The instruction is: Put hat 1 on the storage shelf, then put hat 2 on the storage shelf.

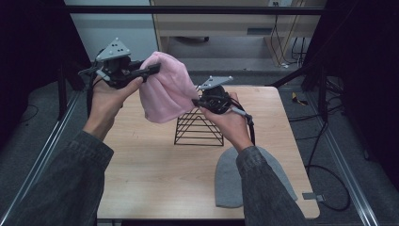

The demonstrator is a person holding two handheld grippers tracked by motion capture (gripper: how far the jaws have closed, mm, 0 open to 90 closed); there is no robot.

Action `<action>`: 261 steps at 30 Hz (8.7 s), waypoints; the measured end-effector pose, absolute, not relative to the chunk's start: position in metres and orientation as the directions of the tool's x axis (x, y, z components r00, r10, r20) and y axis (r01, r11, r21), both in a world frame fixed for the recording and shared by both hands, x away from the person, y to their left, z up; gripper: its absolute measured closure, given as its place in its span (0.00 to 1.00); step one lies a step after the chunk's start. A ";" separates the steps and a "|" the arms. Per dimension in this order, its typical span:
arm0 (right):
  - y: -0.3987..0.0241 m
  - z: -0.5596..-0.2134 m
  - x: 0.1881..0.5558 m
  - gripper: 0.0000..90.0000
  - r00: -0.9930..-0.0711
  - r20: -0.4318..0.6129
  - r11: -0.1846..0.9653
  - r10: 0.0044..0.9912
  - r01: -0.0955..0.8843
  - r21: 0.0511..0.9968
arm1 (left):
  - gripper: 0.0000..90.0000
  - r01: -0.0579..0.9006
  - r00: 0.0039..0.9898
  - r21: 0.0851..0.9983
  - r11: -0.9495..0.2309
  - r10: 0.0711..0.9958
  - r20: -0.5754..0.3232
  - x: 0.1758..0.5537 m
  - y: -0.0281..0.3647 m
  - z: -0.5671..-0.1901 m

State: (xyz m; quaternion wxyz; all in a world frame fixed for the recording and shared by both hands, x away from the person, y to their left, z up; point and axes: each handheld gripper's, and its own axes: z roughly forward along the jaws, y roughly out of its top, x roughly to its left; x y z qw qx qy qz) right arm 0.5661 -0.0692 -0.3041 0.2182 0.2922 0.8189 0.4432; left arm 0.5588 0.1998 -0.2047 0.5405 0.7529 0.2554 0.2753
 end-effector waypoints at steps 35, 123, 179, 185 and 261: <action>-0.115 -0.346 0.564 0.91 -0.680 -0.121 0.396 0.723 0.265 0.879 | 0.78 0.063 0.771 0.963 -0.263 0.625 0.120 0.595 0.150 -0.242; -0.222 -0.430 0.523 0.47 -0.551 -0.081 0.437 0.831 0.556 0.707 | 0.49 0.236 0.810 0.879 -0.414 0.584 0.058 0.559 0.118 -0.335; -0.235 -0.436 0.494 0.96 -0.617 0.040 0.413 0.786 0.572 0.709 | 0.07 0.500 0.793 0.727 -0.471 0.586 -0.165 0.493 0.222 -0.468; -0.218 -0.408 0.474 0.96 -0.663 -0.005 0.425 0.748 0.474 0.771 | 0.07 0.480 0.811 0.732 -0.484 0.564 -0.159 0.489 0.216 -0.468; -0.100 -0.248 0.449 0.96 -0.869 -0.211 0.536 0.447 0.071 0.841 | 0.30 0.282 0.907 0.809 -0.516 0.419 -0.049 0.510 0.165 -0.382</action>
